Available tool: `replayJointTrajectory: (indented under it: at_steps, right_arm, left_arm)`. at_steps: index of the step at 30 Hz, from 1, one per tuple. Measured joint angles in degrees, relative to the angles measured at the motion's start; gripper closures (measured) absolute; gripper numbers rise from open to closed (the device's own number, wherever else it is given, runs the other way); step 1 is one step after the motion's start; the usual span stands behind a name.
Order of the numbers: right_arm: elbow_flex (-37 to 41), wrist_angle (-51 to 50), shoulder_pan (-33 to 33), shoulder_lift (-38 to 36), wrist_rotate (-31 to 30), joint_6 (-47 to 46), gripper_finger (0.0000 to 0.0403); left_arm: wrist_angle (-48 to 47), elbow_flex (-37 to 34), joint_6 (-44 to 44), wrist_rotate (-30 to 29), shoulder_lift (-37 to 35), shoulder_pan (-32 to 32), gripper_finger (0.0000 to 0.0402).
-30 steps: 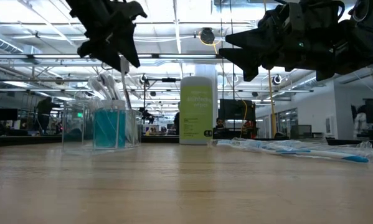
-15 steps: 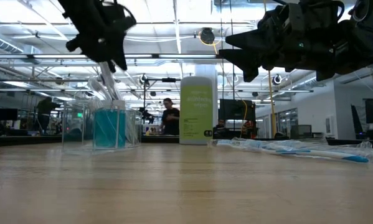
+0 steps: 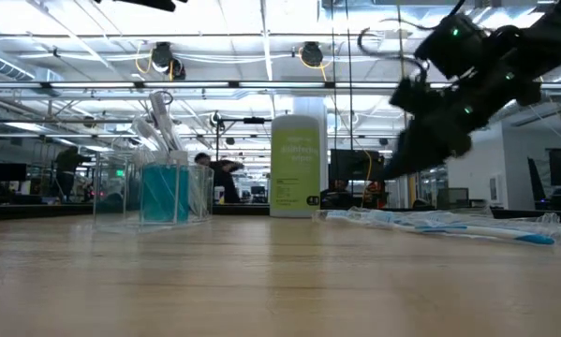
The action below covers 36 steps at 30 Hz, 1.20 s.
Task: Pick & Place toothbrushing station
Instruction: Put the blue toothbrush into the transparent organizer
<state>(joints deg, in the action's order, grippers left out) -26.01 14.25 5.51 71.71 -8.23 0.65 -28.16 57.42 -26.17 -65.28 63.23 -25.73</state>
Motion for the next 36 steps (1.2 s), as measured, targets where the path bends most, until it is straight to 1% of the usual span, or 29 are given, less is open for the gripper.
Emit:
replayJointTrajectory:
  at_steps: [3,6,8,9,11,15,18,20,23,27,29,33,34,36]
  right_arm:
    - [-0.41,-12.43,1.45,-2.22,-3.10,-1.51,0.0216]
    - [-0.47,-20.50,3.08,-3.81,-3.55,-3.21,0.0216]
    - [-0.47,-23.97,3.85,-4.40,-3.50,-3.34,0.0216]
    - [-0.47,-25.05,4.17,-4.63,-3.33,-3.37,0.0216]
    - [-0.47,-26.50,4.87,-4.93,-0.89,-3.39,0.0216]
    - [-0.50,-27.80,6.06,-4.93,3.81,-3.43,0.0216]
    - [-0.50,-29.21,6.88,-4.93,3.84,-3.75,0.0219]
    - [-0.42,-29.72,7.39,-4.93,3.82,-4.38,0.0227]
    - [0.51,-29.06,7.65,-4.93,3.81,-4.71,0.0248]
    - [1.81,-28.69,7.65,-5.02,3.91,-5.66,0.0290]
    - [2.13,-28.64,7.64,-5.04,3.87,-5.99,0.0315]
    - [2.22,-28.15,7.63,-4.99,3.85,-5.99,0.0373]
    - [2.26,-27.47,7.63,-4.99,3.88,-5.95,0.0384]
    - [2.35,-25.93,7.61,-4.94,3.80,-5.69,0.0388]
  left_arm:
    - [1.90,-2.52,-0.99,-3.38,0.11,-2.15,0.0213]
    - [4.59,-6.66,-2.90,-3.32,0.14,-2.58,0.0213]
    - [7.57,-9.44,-3.50,-2.27,-0.05,-2.58,0.0213]
    - [8.94,-10.69,-3.22,-0.78,-0.42,-2.59,0.0213]
    - [13.07,-12.69,-0.77,3.92,-1.14,-2.23,0.0213]
    - [20.71,-15.10,6.36,14.21,-1.45,-0.15,0.0213]
    - [23.98,-16.12,11.79,20.61,-1.58,1.69,0.0213]
    - [24.03,-16.89,13.49,23.45,-2.47,3.07,0.0213]
    - [27.52,-18.70,14.54,28.37,-3.38,5.76,0.0213]
    - [35.05,-23.41,16.47,35.30,-5.15,8.66,0.0213]
    - [39.03,-25.21,16.56,36.28,-6.29,9.65,0.0213]
    - [43.91,-27.99,16.66,37.34,-7.52,10.72,0.0213]
    - [45.79,-28.27,17.08,37.71,-7.58,10.82,0.0213]
    - [47.55,-28.73,18.13,38.56,-7.88,10.98,0.0213]
